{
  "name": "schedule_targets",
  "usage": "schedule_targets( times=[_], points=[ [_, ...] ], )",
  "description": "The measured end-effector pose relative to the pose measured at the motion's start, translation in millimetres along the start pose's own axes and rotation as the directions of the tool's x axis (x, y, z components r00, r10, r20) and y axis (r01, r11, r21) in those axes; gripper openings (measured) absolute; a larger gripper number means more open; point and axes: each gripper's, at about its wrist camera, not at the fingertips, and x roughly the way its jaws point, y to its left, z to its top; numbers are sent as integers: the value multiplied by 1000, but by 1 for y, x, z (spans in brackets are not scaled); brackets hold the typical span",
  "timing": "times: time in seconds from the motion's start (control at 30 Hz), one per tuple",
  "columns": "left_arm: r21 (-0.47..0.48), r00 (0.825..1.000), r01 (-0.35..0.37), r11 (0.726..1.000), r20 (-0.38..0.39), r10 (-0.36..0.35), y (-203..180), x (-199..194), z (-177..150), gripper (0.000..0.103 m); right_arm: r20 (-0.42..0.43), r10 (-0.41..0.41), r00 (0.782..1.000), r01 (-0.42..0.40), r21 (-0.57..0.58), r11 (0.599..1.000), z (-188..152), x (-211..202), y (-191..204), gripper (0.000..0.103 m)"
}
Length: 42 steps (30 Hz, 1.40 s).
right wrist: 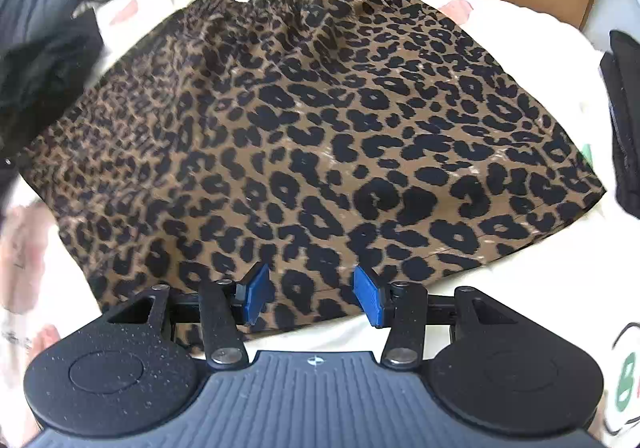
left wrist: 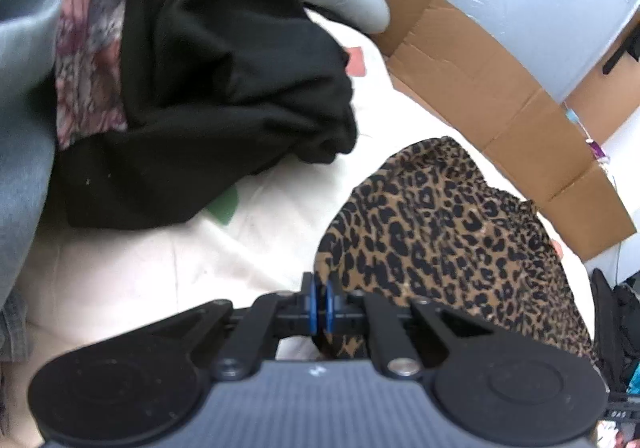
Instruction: Fold clothes
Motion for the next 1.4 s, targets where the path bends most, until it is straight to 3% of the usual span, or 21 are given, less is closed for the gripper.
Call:
schedule_targets(
  times=[0.33, 0.67, 0.93, 1.23, 1.4],
  points=[
    [49, 1000, -8, 999, -7, 8, -56, -17, 7, 6, 88, 50, 995, -43, -77, 996, 6, -13, 9, 54],
    [72, 996, 78, 994, -59, -73, -131, -6, 3, 6, 133, 126, 983, -122, -39, 992, 17, -23, 7, 54],
    [53, 981, 168, 984, -107, -161, -176, 13, 0, 6, 179, 152, 972, -130, -128, 983, 26, -36, 26, 54],
    [39, 964, 226, 973, -155, -218, -202, 26, -11, 6, 180, 243, 953, -211, -179, 961, 44, -37, 53, 54],
    [26, 949, 267, 963, -182, -258, -215, 30, -17, 6, 187, 257, 948, -217, -210, 953, 50, -32, 77, 54]
  ],
)
